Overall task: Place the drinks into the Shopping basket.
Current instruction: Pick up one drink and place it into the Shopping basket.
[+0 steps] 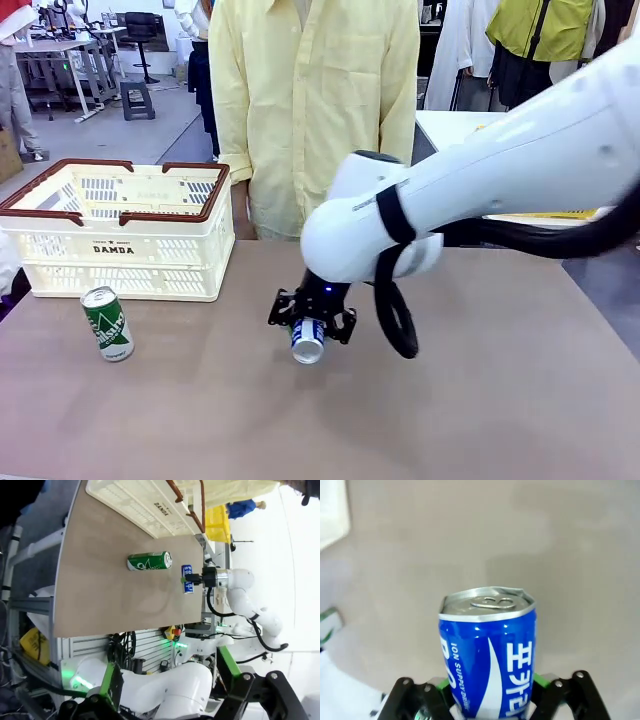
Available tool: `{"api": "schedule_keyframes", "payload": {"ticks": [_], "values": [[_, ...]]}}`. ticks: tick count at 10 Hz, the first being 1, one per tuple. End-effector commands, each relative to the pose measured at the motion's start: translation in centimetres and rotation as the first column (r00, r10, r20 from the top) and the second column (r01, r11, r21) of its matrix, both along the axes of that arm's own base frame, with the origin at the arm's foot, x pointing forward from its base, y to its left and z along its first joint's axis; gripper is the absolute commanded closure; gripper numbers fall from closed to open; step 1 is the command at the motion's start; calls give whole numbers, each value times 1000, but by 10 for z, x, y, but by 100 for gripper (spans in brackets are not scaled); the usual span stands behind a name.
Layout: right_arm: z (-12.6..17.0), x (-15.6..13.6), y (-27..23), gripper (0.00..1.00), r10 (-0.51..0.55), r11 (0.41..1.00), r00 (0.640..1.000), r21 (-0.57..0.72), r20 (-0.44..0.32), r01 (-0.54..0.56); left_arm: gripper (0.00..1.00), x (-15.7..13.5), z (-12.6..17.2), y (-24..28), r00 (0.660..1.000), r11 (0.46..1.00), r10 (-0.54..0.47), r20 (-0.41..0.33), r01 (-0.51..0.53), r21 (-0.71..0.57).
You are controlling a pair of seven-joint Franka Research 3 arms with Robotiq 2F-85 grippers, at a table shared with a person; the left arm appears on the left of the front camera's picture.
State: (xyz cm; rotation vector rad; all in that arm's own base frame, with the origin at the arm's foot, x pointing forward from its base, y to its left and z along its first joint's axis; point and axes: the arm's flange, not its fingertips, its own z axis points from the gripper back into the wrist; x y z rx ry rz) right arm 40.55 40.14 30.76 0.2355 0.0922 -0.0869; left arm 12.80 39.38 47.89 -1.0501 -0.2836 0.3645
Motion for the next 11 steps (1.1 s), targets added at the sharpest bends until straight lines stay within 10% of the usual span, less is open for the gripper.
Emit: {"api": "schedule_keyframes", "payload": {"ticks": [1, 3, 7, 10, 11], "values": [[8, 24, 33, 100, 7, 993, 1000, -122, -25, -10, 0, -7, 3, 1, 1000, 1000, 12, -8, -12, 0], [-2, 22, 49, 100, 46, 986, 998, -158, -43, -53, 0, 0, 0, 0, 1000, 1000, 0, 0, 0, 0], [-3, 15, 40, 100, 31, 986, 998, -162, -54, -40, 0, -10, -45, -151, 904, 878, -404, 141, 426, -219], [-17, 15, 41, 100, 25, 979, 999, -202, -46, -34, 0, -19, -84, -199, 880, 865, -474, -29, 459, -204], [-21, 14, 42, 100, 37, 979, 999, -201, -37, -43, 0, -1, -64, -176, 889, 864, -445, 105, 458, -212]]}}
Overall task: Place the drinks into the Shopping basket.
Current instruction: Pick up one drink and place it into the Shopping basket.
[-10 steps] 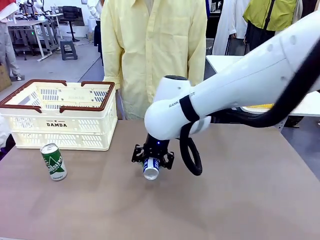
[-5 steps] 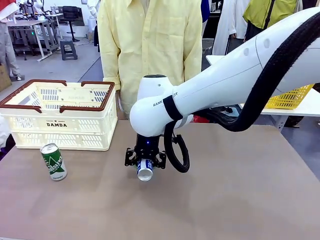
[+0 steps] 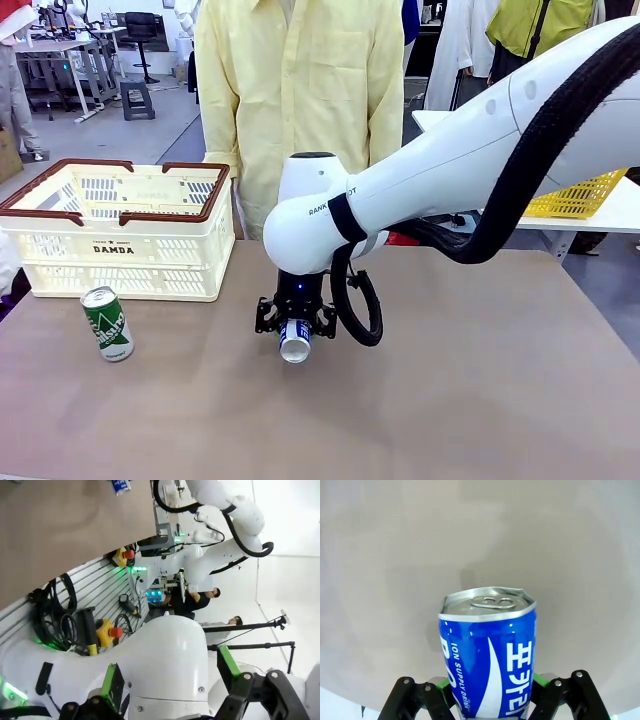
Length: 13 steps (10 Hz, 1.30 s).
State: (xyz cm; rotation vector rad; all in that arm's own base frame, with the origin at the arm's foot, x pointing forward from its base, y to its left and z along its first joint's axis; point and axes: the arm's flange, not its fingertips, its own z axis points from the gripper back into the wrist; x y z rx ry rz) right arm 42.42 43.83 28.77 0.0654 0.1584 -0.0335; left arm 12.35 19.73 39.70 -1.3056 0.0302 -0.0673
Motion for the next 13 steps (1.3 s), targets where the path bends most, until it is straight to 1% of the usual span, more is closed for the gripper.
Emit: {"api": "schedule_keyframes", "payload": {"ticks": [1, 2, 7, 10, 13], "values": [[-3, -7, 7, 45, -1, 999, 998, -42, 56, 4, 0, 4, 18, 21, 998, 999, 42, 42, -41, -16], [-3, -6, 7, 0, 5, 999, 998, -46, 56, -3, 0, 4, 18, 21, 998, 999, 42, 42, -41, -16], [-1, -8, 4, 0, 2, 998, 997, -57, 75, 2, 0, 4, 18, 21, 998, 999, 42, 42, -41, -16], [4, -8, 1, 0, 6, 999, 996, -40, 90, -2, 0, 4, 18, 21, 998, 999, 42, 42, -41, -16], [12, -8, -9, 0, -9, 999, 994, -51, 107, 14, 0, 4, 18, 21, 998, 999, 42, 42, -41, -16]]}}
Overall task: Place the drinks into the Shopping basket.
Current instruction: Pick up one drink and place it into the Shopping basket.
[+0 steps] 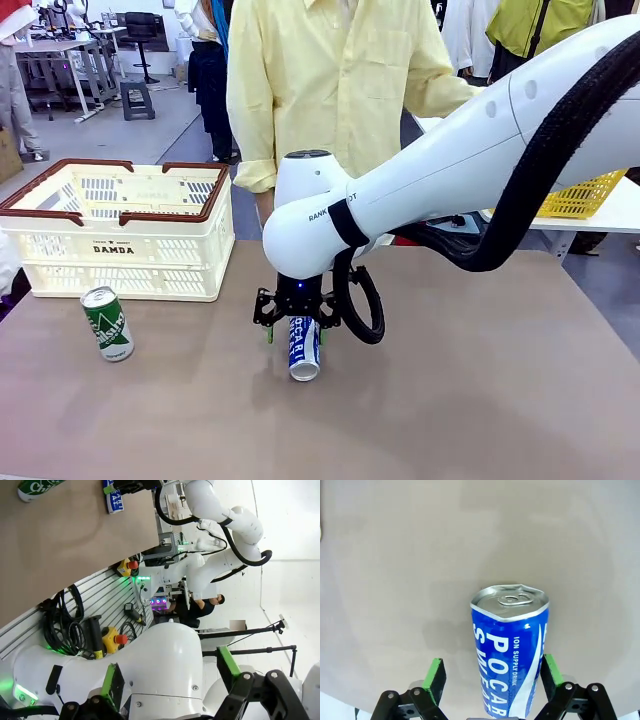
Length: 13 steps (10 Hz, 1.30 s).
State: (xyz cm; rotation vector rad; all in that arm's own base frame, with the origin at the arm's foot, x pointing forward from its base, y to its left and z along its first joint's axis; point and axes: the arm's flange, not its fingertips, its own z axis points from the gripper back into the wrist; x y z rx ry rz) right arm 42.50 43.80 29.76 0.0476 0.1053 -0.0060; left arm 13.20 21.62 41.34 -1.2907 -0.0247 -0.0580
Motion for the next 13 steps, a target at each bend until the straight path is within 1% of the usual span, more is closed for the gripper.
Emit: {"api": "schedule_keyframes", "payload": {"ticks": [1, 6, 7, 8, 9, 10, 11, 12, 13], "values": [[4, -9, -12, 0, -42, 998, 997, -39, 57, 45, 0, -5, 1, 2, 1000, 1000, 3, 7, -3, -29], [17, -13, -28, 0, -39, 999, 997, -31, 66, 41, 0, -5, 1, 2, 1000, 1000, 3, 7, -3, -29], [25, -17, -37, 0, -34, 999, 997, -2, 73, 35, 0, -5, 1, 2, 1000, 1000, 3, 7, -3, -29], [46, -22, -64, 0, -40, 996, 996, 79, 78, 33, 0, -5, 1, 2, 1000, 1000, 3, 7, -3, -29], [83, -31, -122, 0, -62, 962, 994, 272, 92, 35, 0, -5, 1, 2, 1000, 1000, 3, 7, -3, -29], [105, -46, -184, 0, -153, 918, 985, 380, 77, 113, 0, -5, 1, 2, 1000, 1000, 3, 7, -3, -29], [112, -67, -246, 0, -208, 870, 977, 464, 44, 164, 0, -5, 1, 2, 1000, 1000, 3, 7, -3, -29], [108, -89, -305, 0, -230, 793, 973, 577, -18, 198, 0, -5, 1, 2, 1000, 1000, 3, 7, -3, -29], [100, -114, -370, 0, -254, 654, 963, 719, -87, 237, 0, -5, 1, 2, 1000, 1000, 3, 7, -3, -29]]}}
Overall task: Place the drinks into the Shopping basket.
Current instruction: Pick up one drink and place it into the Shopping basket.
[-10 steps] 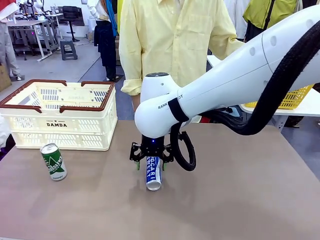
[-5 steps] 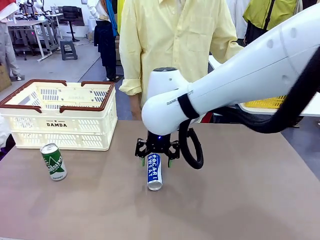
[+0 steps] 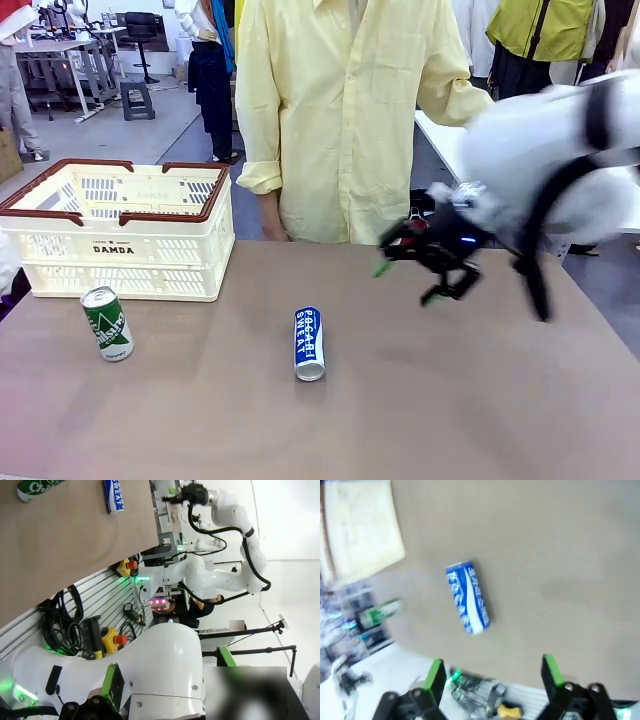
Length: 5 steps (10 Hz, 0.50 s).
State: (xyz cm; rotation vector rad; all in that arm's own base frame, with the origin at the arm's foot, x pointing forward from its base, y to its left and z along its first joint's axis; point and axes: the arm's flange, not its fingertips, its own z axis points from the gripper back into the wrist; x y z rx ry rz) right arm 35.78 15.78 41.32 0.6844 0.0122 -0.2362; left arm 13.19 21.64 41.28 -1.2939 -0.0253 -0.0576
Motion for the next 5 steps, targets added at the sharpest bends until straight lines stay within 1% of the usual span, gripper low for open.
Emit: {"api": "schedule_keyframes", "payload": {"ticks": [1, 2, 3, 4, 5], "values": [[-23, -65, -145, 0, -57, 918, 998, 392, -14, 58, 0, -5, 2, 2, 1000, 1000, 2, 6, -2, -26], [-30, -80, -192, 0, -132, 812, 991, 575, 18, 98, 0, -5, 2, 2, 1000, 1000, 2, 6, -2, -26], [-38, -92, -226, 0, -195, 746, 981, 649, -2, 149, 0, -5, 2, 2, 1000, 1000, 2, 6, -2, -26], [-44, -102, -250, 0, -230, 667, 973, 730, 9, 150, 0, -5, 2, 2, 1000, 1000, 2, 6, -2, -26], [-51, -109, -267, 0, -239, 604, 971, 787, 24, 129, 0, -5, 2, 2, 1000, 1000, 2, 6, -2, -26]]}}
